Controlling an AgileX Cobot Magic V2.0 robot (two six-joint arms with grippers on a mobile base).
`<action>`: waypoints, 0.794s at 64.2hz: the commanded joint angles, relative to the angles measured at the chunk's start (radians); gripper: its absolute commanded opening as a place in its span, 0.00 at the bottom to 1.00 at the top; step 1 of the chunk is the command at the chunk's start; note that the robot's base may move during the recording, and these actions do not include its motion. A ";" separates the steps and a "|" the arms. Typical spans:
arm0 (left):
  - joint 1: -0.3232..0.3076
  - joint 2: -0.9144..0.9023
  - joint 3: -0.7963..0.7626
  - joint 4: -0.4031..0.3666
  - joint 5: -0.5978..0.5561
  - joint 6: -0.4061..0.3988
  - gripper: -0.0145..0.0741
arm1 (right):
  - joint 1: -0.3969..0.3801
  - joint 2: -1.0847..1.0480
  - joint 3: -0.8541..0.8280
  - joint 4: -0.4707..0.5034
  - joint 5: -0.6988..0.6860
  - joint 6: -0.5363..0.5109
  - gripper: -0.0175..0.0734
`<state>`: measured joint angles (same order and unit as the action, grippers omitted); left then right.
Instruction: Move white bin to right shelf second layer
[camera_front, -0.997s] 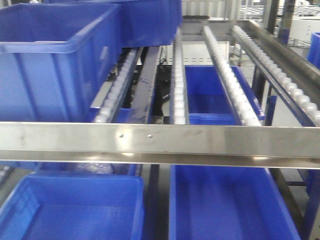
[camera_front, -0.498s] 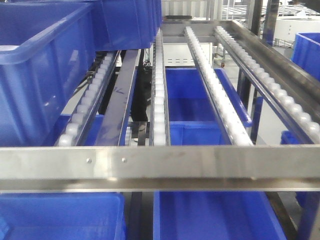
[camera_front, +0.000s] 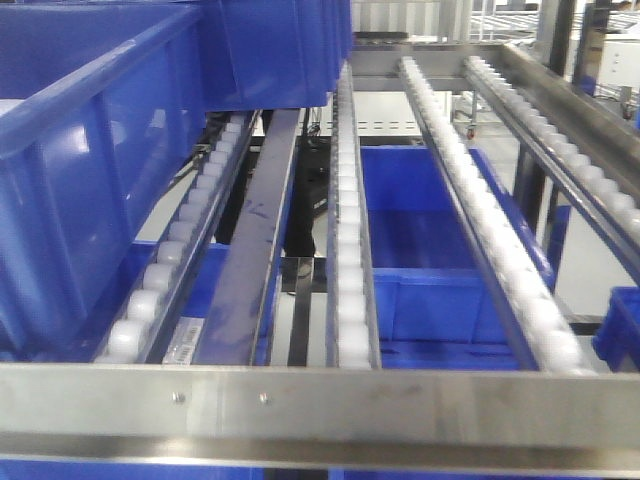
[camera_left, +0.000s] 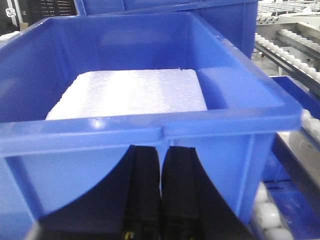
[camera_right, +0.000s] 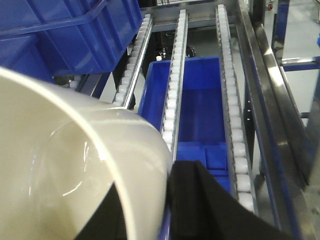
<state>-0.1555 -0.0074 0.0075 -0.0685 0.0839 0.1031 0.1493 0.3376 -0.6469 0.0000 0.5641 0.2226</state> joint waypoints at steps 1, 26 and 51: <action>-0.004 -0.014 0.037 -0.005 -0.084 -0.004 0.26 | -0.004 0.011 -0.031 -0.010 -0.106 -0.002 0.26; -0.004 -0.014 0.037 -0.005 -0.084 -0.004 0.26 | -0.004 0.011 -0.031 -0.010 -0.106 -0.002 0.26; -0.004 -0.014 0.037 -0.005 -0.084 -0.004 0.26 | -0.004 0.011 -0.031 -0.010 -0.106 -0.002 0.26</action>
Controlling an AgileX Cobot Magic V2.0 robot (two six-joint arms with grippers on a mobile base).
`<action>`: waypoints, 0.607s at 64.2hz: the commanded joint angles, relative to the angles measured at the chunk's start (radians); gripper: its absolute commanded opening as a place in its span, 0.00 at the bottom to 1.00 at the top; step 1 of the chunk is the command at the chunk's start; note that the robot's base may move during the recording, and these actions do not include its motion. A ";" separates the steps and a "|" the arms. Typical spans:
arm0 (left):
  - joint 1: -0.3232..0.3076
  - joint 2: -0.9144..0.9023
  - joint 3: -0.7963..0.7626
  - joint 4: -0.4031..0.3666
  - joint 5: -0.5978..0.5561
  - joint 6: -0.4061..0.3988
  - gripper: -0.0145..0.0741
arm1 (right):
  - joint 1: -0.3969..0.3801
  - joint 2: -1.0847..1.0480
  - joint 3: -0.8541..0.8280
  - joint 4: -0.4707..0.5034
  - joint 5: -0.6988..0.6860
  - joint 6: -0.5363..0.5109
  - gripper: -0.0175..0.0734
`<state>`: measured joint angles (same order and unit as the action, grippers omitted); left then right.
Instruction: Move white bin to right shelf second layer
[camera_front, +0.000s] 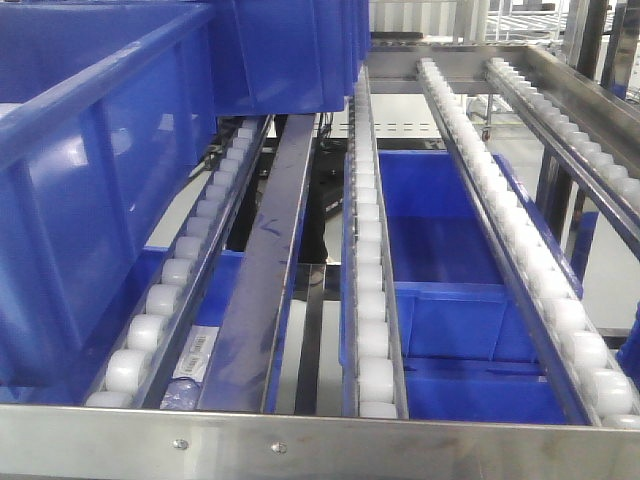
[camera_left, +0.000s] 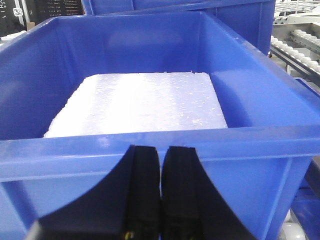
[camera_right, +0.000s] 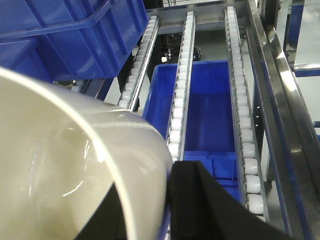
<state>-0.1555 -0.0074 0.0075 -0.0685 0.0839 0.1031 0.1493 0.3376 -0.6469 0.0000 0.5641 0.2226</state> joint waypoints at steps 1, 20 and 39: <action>-0.004 -0.014 0.037 -0.005 -0.084 -0.004 0.26 | -0.004 0.011 -0.031 -0.010 -0.106 -0.002 0.26; -0.004 -0.014 0.037 -0.005 -0.084 -0.004 0.26 | -0.004 0.011 -0.031 -0.010 -0.106 -0.002 0.26; -0.004 -0.014 0.037 -0.005 -0.084 -0.004 0.26 | -0.004 0.011 -0.031 -0.010 -0.106 -0.002 0.26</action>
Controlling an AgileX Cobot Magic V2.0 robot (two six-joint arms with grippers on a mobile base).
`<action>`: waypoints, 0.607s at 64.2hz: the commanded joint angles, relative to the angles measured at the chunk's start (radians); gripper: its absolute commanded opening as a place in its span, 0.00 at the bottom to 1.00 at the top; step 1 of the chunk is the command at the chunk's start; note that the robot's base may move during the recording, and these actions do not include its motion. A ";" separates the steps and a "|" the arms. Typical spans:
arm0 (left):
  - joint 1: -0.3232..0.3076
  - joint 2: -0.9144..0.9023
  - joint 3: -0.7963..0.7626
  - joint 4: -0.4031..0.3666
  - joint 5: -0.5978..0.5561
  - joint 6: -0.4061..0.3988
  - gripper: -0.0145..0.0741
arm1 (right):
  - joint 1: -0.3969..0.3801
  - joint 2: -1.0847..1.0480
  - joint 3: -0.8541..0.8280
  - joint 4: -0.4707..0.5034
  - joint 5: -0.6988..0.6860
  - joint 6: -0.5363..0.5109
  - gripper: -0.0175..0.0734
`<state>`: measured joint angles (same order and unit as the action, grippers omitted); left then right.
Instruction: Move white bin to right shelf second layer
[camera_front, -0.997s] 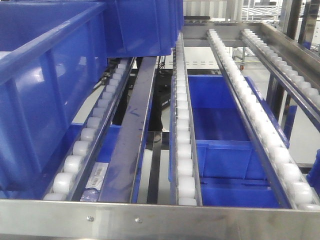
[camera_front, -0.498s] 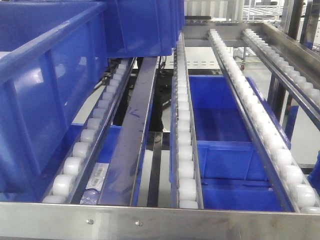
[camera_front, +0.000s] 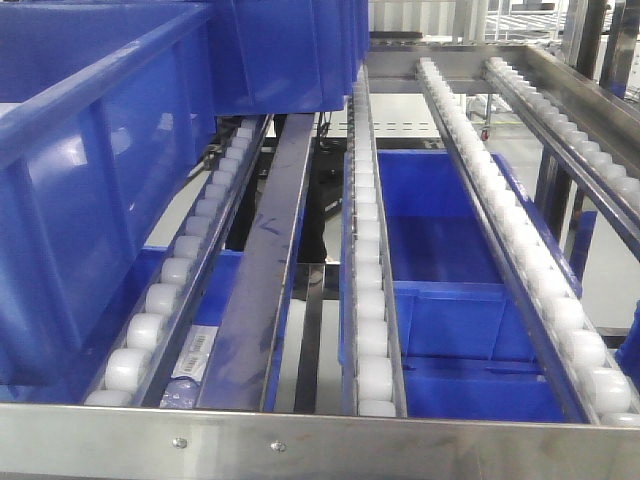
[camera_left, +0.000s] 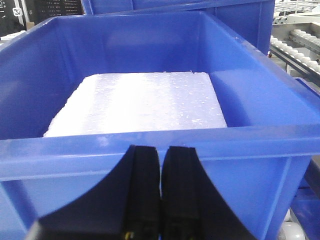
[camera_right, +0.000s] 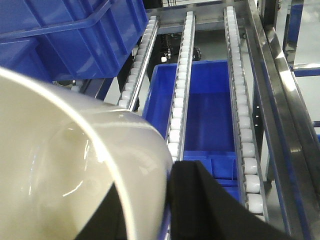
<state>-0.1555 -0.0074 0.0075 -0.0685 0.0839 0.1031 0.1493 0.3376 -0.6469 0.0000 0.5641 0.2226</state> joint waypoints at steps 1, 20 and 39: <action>-0.004 -0.014 0.037 -0.005 -0.084 -0.004 0.26 | -0.004 0.011 -0.031 -0.010 -0.106 -0.002 0.26; -0.004 -0.014 0.037 -0.005 -0.084 -0.004 0.26 | -0.004 0.011 -0.031 -0.010 -0.106 -0.002 0.26; -0.004 -0.014 0.037 -0.005 -0.084 -0.004 0.26 | -0.004 0.011 -0.031 -0.010 -0.107 -0.002 0.26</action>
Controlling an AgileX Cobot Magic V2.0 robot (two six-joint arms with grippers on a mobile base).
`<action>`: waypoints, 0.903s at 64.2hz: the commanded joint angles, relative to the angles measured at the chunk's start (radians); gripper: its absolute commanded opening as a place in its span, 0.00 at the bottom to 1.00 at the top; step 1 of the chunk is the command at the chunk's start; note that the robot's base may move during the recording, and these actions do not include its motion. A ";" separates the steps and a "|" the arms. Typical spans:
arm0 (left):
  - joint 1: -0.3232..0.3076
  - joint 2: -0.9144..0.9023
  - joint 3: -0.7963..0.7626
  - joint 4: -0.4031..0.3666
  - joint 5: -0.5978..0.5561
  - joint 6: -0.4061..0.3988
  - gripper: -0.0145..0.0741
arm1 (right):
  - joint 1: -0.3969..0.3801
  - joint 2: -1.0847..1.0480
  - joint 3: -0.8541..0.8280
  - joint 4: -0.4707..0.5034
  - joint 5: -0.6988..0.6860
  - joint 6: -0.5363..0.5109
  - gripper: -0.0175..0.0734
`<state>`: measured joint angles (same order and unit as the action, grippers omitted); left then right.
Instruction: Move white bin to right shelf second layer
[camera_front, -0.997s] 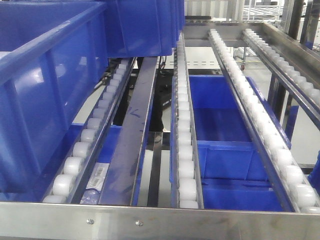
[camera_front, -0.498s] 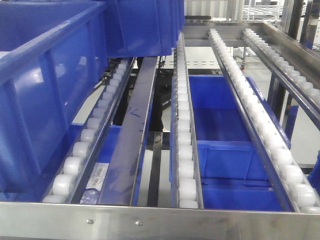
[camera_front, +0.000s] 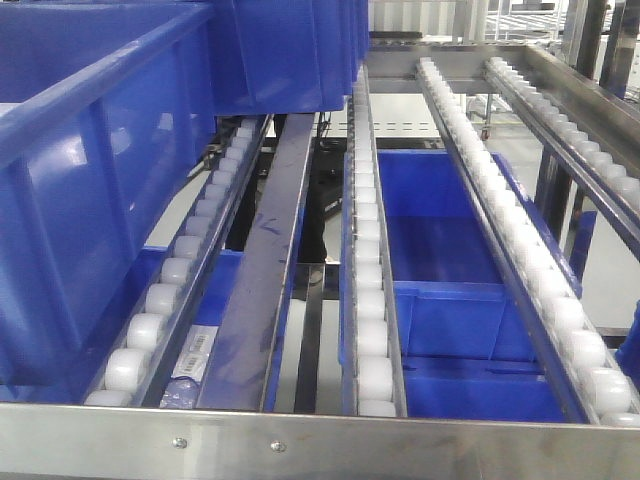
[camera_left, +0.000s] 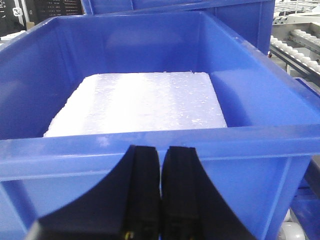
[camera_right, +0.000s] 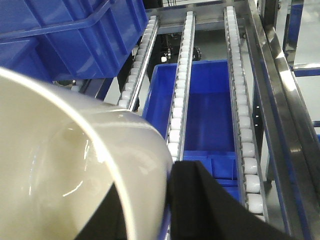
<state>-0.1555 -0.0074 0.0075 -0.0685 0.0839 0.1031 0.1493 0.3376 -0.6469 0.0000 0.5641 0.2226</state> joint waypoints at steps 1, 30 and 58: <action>-0.004 -0.014 0.037 -0.005 -0.084 -0.004 0.26 | -0.004 0.011 -0.031 -0.010 -0.107 -0.002 0.26; -0.004 -0.014 0.037 -0.005 -0.084 -0.004 0.26 | -0.004 0.011 -0.031 -0.010 -0.131 -0.002 0.26; -0.004 -0.014 0.037 -0.005 -0.084 -0.004 0.26 | -0.002 0.122 -0.031 -0.009 -0.137 -0.002 0.26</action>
<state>-0.1555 -0.0074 0.0075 -0.0685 0.0839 0.1031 0.1493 0.4006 -0.6469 0.0000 0.5407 0.2226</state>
